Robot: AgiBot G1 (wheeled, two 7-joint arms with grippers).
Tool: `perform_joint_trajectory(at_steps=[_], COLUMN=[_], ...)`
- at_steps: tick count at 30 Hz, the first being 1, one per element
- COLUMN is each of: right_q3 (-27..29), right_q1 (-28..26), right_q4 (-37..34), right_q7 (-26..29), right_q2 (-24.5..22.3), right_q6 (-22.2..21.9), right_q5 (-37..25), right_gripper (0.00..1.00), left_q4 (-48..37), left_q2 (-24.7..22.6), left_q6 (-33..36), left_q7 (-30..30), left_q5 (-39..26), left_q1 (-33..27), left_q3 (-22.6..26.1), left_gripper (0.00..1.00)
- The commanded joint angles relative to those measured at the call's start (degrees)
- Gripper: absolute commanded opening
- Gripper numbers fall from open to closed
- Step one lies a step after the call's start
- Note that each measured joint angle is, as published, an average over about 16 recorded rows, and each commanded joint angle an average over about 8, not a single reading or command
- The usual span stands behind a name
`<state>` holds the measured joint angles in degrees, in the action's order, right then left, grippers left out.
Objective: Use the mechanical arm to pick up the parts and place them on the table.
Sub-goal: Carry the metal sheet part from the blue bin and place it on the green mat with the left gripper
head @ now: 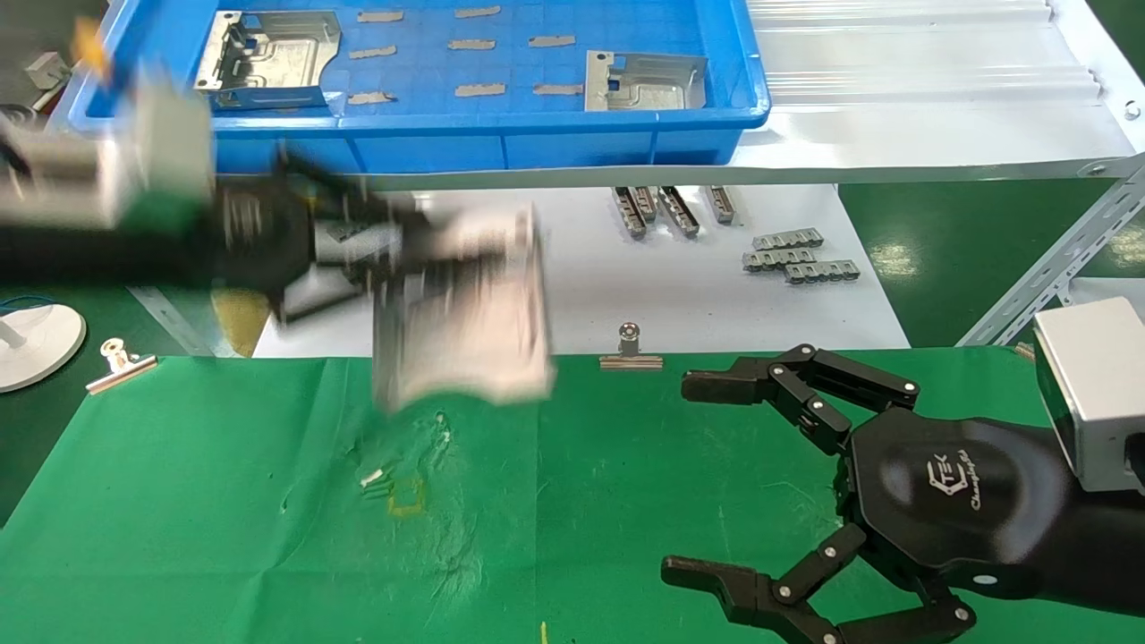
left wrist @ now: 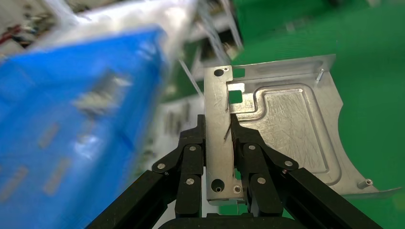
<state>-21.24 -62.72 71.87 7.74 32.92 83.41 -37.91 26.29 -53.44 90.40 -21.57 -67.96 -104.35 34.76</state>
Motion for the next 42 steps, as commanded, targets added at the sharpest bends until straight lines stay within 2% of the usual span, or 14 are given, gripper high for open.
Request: perform_joint_trajectory(at_steps=[1,8,15,23,33,42], right_q3=[0.0,0.0,0.0,-0.01,-0.01,-0.01], right_q1=[0.0,0.0,0.0,0.0,0.0,0.0], right_q4=[0.0,0.0,0.0,0.0,0.0,0.0], right_q7=[0.0,0.0,0.0,0.0,-0.01,-0.01], right_q2=[0.0,0.0,0.0,0.0,0.0,0.0], right_q6=[0.0,0.0,0.0,0.0,0.0,0.0], right_q5=[0.0,0.0,0.0,0.01,0.01,0.01], right_gripper=[1.0,1.0,1.0,1.0,1.0,1.0], left_q4=[4.74,2.92,0.49,-1.15,-1.86,-4.47], left_q2=[2.47,2.76,1.84,1.12,0.28,1.45], left_q6=[-0.08,-4.87,-6.68,-9.32,-9.99,-1.67], left_q7=[-2.41,-9.27,-12.98,-15.78,-15.23,-6.51], left_q5=[0.84,-1.81,-5.4,-6.66,-8.15,-0.7], left_q1=[3.15,8.95,11.03,11.31,10.61,11.31], left_q3=[2.41,5.45,7.56,7.89,8.73,5.82], left_gripper=[0.0,0.0,0.0,0.99,1.0,1.0])
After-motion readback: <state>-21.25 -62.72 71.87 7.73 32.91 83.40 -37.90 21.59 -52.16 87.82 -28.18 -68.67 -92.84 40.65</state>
